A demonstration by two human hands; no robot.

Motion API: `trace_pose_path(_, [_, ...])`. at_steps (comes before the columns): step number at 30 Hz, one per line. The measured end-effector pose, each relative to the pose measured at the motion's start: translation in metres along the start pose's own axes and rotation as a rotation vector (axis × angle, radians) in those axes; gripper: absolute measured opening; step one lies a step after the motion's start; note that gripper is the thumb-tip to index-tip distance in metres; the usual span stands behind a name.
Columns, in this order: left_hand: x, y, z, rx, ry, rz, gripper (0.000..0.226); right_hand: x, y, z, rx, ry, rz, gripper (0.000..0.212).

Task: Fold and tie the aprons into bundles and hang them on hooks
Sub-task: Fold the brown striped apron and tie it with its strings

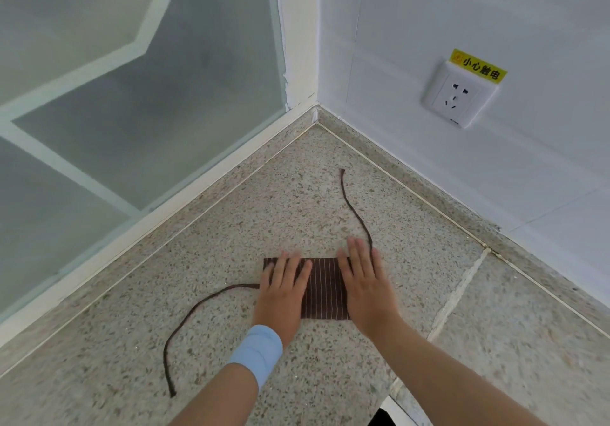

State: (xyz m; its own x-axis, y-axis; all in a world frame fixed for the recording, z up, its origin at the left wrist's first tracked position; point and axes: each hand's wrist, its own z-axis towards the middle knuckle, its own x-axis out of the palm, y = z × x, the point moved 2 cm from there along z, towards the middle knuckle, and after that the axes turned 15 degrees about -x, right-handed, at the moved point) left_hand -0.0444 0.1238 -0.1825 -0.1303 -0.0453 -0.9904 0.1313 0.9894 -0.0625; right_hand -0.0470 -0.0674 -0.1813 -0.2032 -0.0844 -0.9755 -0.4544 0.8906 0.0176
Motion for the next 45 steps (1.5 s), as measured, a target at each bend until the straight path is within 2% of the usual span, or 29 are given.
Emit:
trace_pose_path(2, [0.000, -0.014, -0.013, 0.121, -0.057, -0.067, 0.045, -0.010, 0.015, -0.003, -0.073, 0.032, 0.044, 0.073])
trace_pose_path(5, [0.008, -0.012, -0.025, 0.160, -0.049, -0.110, 0.024, -0.008, 0.026, -0.019, -0.175, -0.055, 0.105, 0.040])
trace_pose_path(7, [0.009, -0.002, -0.028, 0.173, -0.021, -0.158, 0.033, -0.004, 0.021, -0.032, -0.150, -0.082, 0.171, 0.032])
trace_pose_path(9, [0.009, 0.007, -0.030, 0.220, -0.002, -0.151, 0.044, -0.001, 0.015, -0.040, -0.138, -0.071, 0.188, 0.038])
trace_pose_path(11, [0.004, 0.019, -0.029, 0.185, 0.000, -0.168, 0.044, -0.001, 0.011, -0.041, -0.167, -0.043, 0.192, 0.045])
trace_pose_path(15, [-0.002, 0.042, -0.021, 0.101, 0.014, -0.219, 0.035, -0.006, 0.008, -0.041, -0.142, -0.048, 0.197, 0.021])
trace_pose_path(18, [-0.004, 0.050, -0.015, 0.105, 0.037, -0.244, 0.021, -0.011, 0.007, -0.042, -0.077, -0.053, 0.191, 0.024])
trace_pose_path(19, [-0.006, 0.050, -0.012, 0.101, 0.046, -0.234, 0.029, -0.014, 0.007, -0.041, -0.067, -0.055, 0.203, 0.026])
trace_pose_path(21, [-0.012, 0.049, -0.007, 0.063, 0.121, -0.272, 0.043, -0.017, 0.005, -0.036, -0.040, -0.024, 0.216, 0.030])
trace_pose_path(23, [-0.020, 0.050, -0.002, -0.010, 0.251, -0.314, 0.034, -0.020, 0.002, -0.028, 0.003, 0.025, 0.206, 0.033])
trace_pose_path(27, [-0.027, 0.047, 0.007, -0.164, 0.294, -0.374, 0.019, -0.031, -0.001, -0.015, 0.113, 0.081, 0.248, 0.026])
trace_pose_path(29, [-0.029, 0.041, 0.008, -0.230, 0.259, -0.309, 0.022, -0.037, 0.002, -0.013, 0.139, 0.067, 0.198, 0.024])
trace_pose_path(30, [-0.032, 0.035, 0.007, -0.229, 0.185, -0.237, 0.023, -0.040, 0.004, -0.012, 0.126, 0.059, 0.132, 0.025])
trace_pose_path(32, [-0.035, 0.015, 0.006, -0.146, 0.053, -0.139, 0.022, -0.043, 0.009, -0.009, 0.076, 0.048, 0.078, 0.034])
trace_pose_path(34, [-0.028, -0.010, -0.001, 0.001, 0.055, -0.065, 0.030, -0.040, 0.016, -0.004, 0.006, 0.079, 0.086, 0.040])
trace_pose_path(36, [-0.021, -0.023, -0.006, 0.048, 0.086, -0.002, 0.034, -0.036, 0.025, -0.003, -0.045, 0.102, 0.112, 0.038])
trace_pose_path(41, [-0.001, -0.011, -0.016, 0.071, 0.042, -0.056, 0.034, -0.018, 0.022, -0.017, 0.006, -0.031, 0.281, 0.033])
trace_pose_path(45, [0.001, 0.004, -0.014, 0.118, -0.041, -0.174, 0.032, -0.013, 0.010, -0.024, -0.090, -0.092, 0.307, 0.031])
